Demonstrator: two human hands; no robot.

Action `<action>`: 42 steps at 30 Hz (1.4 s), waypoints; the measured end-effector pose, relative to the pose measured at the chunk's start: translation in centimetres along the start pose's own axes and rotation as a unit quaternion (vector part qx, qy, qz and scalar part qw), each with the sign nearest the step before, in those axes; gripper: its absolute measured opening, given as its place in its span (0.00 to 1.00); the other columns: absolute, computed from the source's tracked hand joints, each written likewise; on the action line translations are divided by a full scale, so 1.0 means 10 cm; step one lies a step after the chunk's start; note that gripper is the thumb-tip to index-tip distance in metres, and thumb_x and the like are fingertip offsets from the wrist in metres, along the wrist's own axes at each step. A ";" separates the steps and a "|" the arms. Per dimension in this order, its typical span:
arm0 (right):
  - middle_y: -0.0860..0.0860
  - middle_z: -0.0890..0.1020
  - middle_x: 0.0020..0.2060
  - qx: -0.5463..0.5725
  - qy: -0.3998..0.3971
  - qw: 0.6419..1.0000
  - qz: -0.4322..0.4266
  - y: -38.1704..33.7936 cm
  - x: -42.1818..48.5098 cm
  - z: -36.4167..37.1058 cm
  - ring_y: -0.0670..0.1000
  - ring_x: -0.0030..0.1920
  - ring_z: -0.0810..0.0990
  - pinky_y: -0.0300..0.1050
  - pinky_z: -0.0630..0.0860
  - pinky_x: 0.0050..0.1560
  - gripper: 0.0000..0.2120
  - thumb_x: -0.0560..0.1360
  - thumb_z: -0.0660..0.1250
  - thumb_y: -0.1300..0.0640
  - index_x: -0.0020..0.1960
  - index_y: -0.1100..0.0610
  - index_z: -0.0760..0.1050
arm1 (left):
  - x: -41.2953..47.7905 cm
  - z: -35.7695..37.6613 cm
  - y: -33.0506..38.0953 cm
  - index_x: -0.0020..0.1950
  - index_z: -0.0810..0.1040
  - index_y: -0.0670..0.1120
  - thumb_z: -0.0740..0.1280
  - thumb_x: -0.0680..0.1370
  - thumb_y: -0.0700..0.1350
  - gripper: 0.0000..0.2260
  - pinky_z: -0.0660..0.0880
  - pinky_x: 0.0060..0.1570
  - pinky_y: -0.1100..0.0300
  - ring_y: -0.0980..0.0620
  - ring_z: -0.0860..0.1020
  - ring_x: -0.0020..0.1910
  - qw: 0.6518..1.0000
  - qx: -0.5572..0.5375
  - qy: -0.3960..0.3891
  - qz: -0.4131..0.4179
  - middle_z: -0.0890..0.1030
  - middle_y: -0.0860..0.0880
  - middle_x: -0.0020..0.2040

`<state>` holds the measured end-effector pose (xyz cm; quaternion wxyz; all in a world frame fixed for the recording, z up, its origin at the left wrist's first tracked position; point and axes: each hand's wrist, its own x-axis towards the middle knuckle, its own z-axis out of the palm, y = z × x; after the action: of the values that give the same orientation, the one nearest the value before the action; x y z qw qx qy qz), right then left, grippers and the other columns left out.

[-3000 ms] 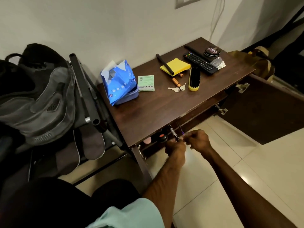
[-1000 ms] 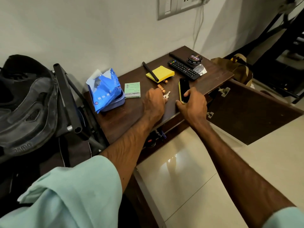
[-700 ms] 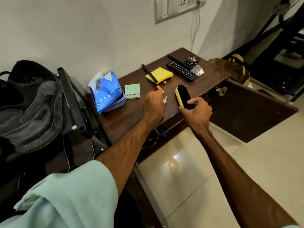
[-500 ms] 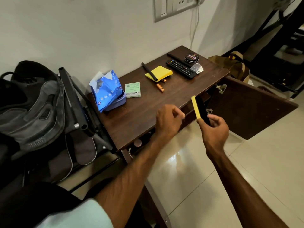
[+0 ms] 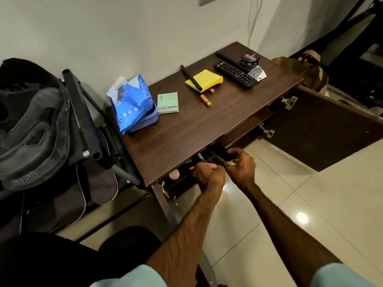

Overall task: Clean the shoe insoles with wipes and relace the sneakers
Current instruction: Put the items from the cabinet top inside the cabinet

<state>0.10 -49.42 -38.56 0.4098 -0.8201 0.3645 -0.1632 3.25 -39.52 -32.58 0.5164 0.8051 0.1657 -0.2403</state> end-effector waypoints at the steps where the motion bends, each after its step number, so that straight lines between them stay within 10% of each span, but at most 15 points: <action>1: 0.48 0.85 0.50 0.001 -0.005 1.000 -0.001 0.01 0.03 0.08 0.48 0.48 0.83 0.52 0.83 0.49 0.21 0.67 0.79 0.63 0.59 0.55 0.81 | 0.02 0.00 -0.02 0.44 0.85 0.37 0.74 0.70 0.33 0.05 0.85 0.42 0.49 0.46 0.86 0.38 1.000 0.007 0.010 -0.001 0.86 0.43 0.38; 14: 0.48 0.83 0.47 0.073 0.044 0.995 0.052 0.03 0.10 0.10 0.51 0.49 0.82 0.45 0.79 0.47 0.12 0.77 0.73 0.56 0.59 0.58 0.80 | -0.06 -0.09 0.12 0.51 0.85 0.36 0.72 0.75 0.33 0.06 0.80 0.51 0.60 0.47 0.85 0.47 0.997 0.043 0.027 0.055 0.86 0.42 0.48; 20: 0.57 0.88 0.45 0.287 -0.174 0.935 0.116 -0.10 -0.31 -0.57 0.57 0.46 0.87 0.47 0.85 0.46 0.08 0.79 0.70 0.61 0.56 0.61 0.84 | -0.18 -0.07 0.20 0.50 0.85 0.37 0.74 0.74 0.33 0.06 0.78 0.40 0.66 0.47 0.84 0.46 0.995 0.045 -0.023 0.084 0.86 0.42 0.47; 25: 0.59 0.87 0.47 0.363 -0.142 0.906 0.163 -0.14 -0.29 -0.76 0.59 0.46 0.87 0.48 0.85 0.46 0.11 0.76 0.73 0.62 0.57 0.63 0.83 | -0.26 -0.07 0.24 0.50 0.84 0.39 0.73 0.74 0.35 0.05 0.71 0.26 0.74 0.55 0.80 0.38 0.971 0.125 -0.073 0.189 0.85 0.44 0.47; 34: 0.63 0.86 0.51 0.408 -0.188 0.863 0.233 -0.11 -0.13 -0.88 0.58 0.51 0.87 0.43 0.84 0.51 0.12 0.75 0.71 0.69 0.59 0.68 0.81 | -0.20 -0.16 0.32 0.49 0.84 0.38 0.74 0.74 0.35 0.05 0.73 0.31 0.73 0.51 0.84 0.41 0.954 0.149 -0.064 0.252 0.86 0.44 0.45; 42: 0.58 0.88 0.47 0.356 -0.109 0.898 0.234 -0.03 -0.07 -0.77 0.53 0.46 0.87 0.41 0.84 0.48 0.11 0.73 0.74 0.68 0.55 0.64 0.84 | -0.29 -0.17 0.42 0.59 0.82 0.37 0.71 0.77 0.34 0.11 0.73 0.35 0.74 0.49 0.83 0.51 0.951 0.170 -0.066 0.249 0.84 0.41 0.54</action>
<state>-4.59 -53.08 -33.54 0.7377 -0.5235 0.4164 -0.0910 3.41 -39.73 -27.21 0.4254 0.8788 -0.1180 -0.1811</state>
